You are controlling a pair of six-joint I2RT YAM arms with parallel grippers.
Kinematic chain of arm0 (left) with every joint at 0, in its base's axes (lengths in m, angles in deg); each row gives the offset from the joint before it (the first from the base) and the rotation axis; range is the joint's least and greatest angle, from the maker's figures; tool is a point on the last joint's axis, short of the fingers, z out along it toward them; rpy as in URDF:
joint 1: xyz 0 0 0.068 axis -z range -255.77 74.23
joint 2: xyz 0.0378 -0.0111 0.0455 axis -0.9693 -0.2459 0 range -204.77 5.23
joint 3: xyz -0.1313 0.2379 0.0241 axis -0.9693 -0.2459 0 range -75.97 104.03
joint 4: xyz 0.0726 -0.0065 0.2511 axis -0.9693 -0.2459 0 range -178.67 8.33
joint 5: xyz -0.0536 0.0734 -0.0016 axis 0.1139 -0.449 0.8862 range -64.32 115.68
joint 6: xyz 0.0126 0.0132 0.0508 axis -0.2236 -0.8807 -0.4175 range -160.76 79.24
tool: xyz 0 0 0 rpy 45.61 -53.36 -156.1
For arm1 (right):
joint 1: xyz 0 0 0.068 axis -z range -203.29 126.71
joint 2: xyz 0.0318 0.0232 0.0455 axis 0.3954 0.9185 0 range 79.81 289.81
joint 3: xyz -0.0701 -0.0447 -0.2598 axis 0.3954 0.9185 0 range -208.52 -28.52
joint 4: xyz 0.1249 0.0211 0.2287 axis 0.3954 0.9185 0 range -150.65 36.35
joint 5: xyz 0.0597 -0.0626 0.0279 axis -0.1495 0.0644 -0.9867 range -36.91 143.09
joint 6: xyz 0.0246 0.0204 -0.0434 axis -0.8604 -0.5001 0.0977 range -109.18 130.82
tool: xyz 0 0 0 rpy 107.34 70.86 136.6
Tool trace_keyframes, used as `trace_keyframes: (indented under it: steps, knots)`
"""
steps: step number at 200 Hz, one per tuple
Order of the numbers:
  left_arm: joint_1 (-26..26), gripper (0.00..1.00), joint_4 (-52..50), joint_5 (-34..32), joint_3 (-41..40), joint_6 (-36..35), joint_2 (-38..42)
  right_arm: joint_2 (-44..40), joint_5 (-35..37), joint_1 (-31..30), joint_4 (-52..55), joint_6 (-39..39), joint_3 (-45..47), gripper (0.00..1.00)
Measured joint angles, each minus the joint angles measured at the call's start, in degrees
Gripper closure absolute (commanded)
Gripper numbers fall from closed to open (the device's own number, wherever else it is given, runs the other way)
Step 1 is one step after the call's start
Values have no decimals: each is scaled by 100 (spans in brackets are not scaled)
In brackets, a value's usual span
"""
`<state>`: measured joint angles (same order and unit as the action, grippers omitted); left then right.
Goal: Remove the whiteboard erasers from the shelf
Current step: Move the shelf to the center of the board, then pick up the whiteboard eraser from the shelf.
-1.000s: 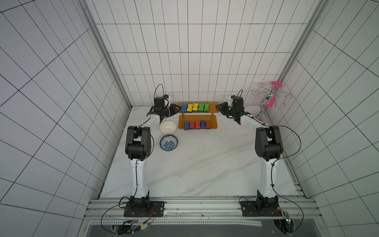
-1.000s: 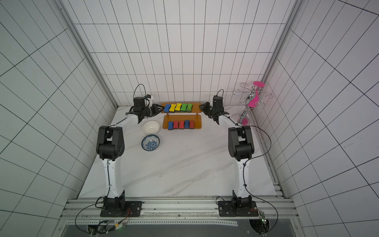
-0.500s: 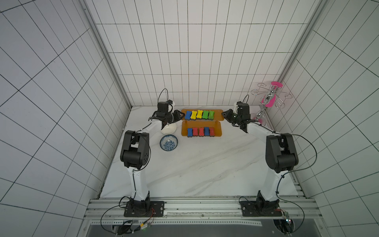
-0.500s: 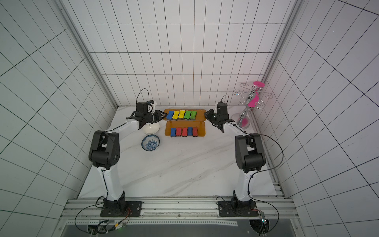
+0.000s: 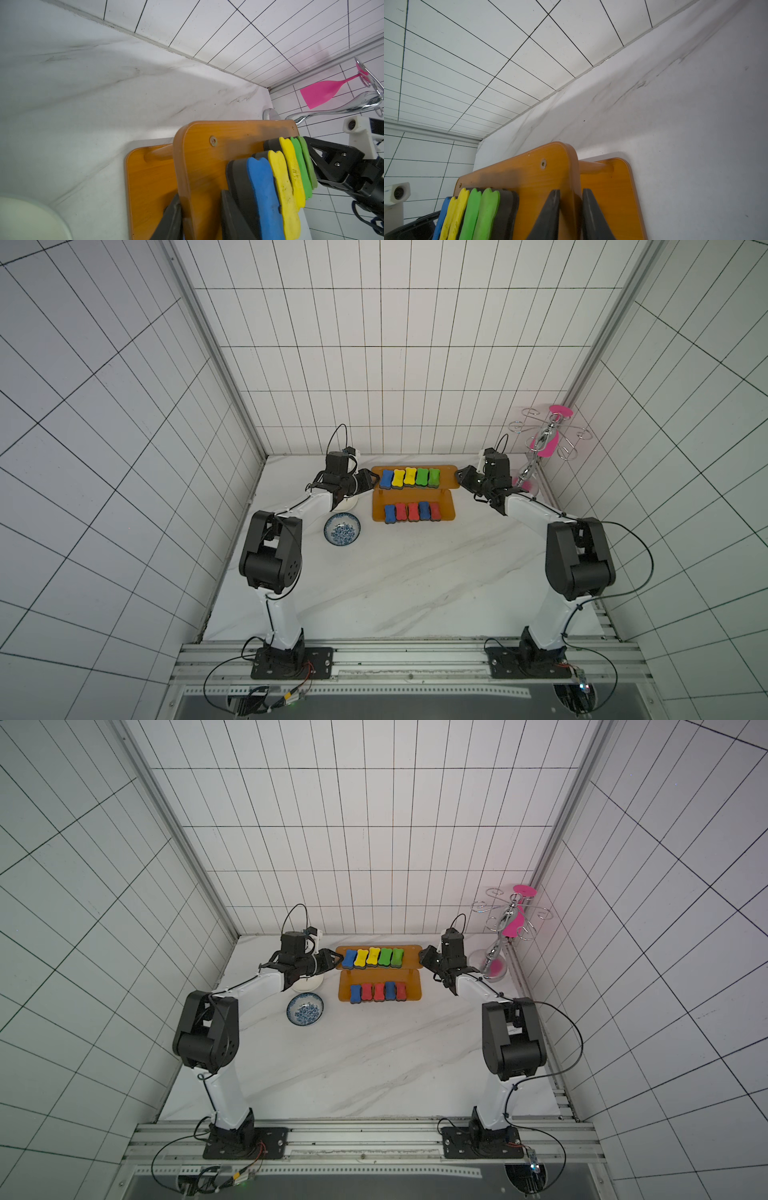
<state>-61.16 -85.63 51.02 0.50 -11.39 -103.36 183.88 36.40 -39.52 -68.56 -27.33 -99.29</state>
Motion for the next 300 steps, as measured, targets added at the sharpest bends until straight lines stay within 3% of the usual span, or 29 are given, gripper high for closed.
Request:
trace_keyframes:
  steps: [61, 113, 133, 178, 237, 300]
  knots:
    - [76, 53, -122, -977, -35, -588, 293, -282, 332, -144, 1126, 275, -402, 62]
    - [254, 55, -116, -2262, -568, -988, 1292, -782, 1283, -732, 2111, 686, -938, 58]
    - [503, 50, -210, -2804, -804, -1209, 1668, -817, 1534, -984, 2389, 852, -1187, 54]
    - [1578, 42, -260, -4030, -1331, -1797, 2138, -299, 1851, -1290, 2983, 1132, -2039, 52]
    - [1683, 25, -378, -4509, -1370, -1838, 2232, 474, 1864, -1316, 3418, 1349, -2374, 51]
    - [1722, 2, -402, -4656, -1370, -1746, 2251, 555, 1845, -1309, 3482, 1639, -2487, 52]
